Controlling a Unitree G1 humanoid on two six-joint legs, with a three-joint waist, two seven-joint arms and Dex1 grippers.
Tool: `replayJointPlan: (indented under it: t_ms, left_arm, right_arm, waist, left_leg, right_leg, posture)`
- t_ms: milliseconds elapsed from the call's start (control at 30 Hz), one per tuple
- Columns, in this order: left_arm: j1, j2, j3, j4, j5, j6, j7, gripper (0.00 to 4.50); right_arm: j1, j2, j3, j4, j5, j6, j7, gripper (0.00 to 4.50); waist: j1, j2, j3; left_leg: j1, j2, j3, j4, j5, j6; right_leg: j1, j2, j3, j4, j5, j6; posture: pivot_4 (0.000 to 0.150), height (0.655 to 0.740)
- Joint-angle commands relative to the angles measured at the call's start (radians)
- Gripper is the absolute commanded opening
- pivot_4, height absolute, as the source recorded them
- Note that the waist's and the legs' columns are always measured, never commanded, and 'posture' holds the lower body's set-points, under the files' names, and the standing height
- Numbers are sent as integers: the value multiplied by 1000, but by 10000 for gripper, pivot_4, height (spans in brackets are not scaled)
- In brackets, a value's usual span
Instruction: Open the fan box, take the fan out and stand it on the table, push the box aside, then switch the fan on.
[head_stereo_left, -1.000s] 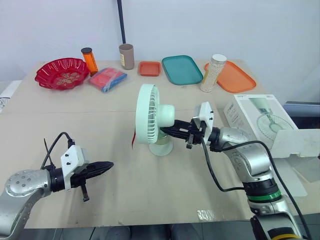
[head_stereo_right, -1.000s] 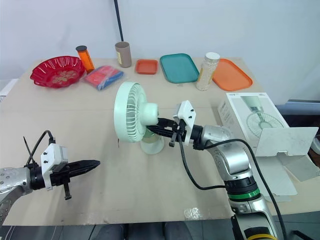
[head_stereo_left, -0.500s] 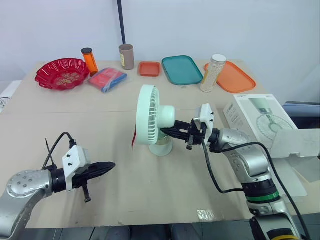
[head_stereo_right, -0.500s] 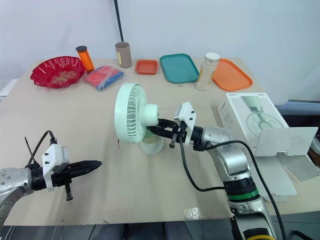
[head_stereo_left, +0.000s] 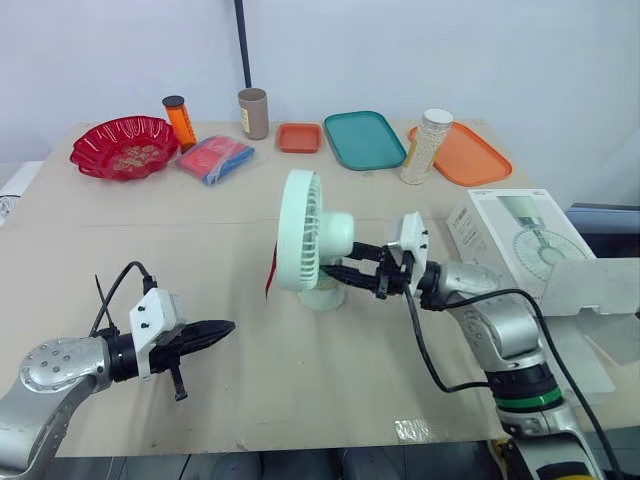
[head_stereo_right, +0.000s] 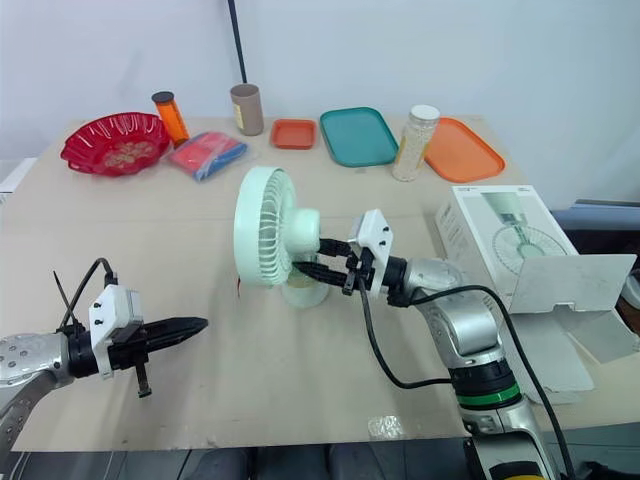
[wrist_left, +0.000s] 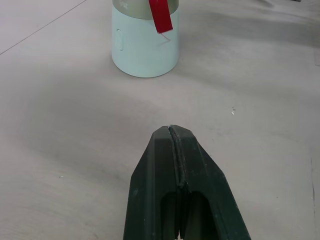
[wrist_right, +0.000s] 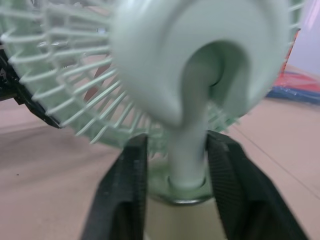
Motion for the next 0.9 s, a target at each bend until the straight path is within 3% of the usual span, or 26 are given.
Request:
replayJointPlan:
  t_ms: [33,100,467,767,900]
  left_arm:
    - [-7,-5,-1,-22,-5,3,9,0]
    - [-7,-10,-6,-26,-3,3,13,0]
    - [-11,-21,-19,-22,1,-4,20,0]
    - [-17,-16,23,-1,-22,8,19,0]
    - [-55,-26,13,26,-20,-1,15,10228]
  right_arm:
    - [-13,-4,-13,-34,6,-7,-2,35555]
    - [-13,-6,-13,-36,6,-8,0,44013]
    - [-4,-16,-15,-49,2,-4,-2,44013]
    - [157,-136,-98,-216,52,96,-35,44013]
    - [258,-190,-181,-344,94,195,-107,45000]
  waist:
    - [0,0,0]
    - [0,0,0]
    - [0,0,0]
    - [3,0,0]
    - [3,0,0]
  left_leg:
    - [0,0,0,0,0,0]
    - [0,0,0,0,0,0]
    - [0,0,0,0,0,0]
    - [0,0,0,0,0,0]
    - [0,0,-1,0,0,0]
  right_leg:
    - [0,0,0,0,0,0]
    - [0,0,0,0,0,0]
    - [0,0,0,0,0,0]
    - [1,0,0,0,0,0]
    - [1,0,0,0,0,0]
  posture:
    - [1500,7400]
    - [1500,7400]
    - [1500,7400]
    - [1500,7400]
    - [1500,7400]
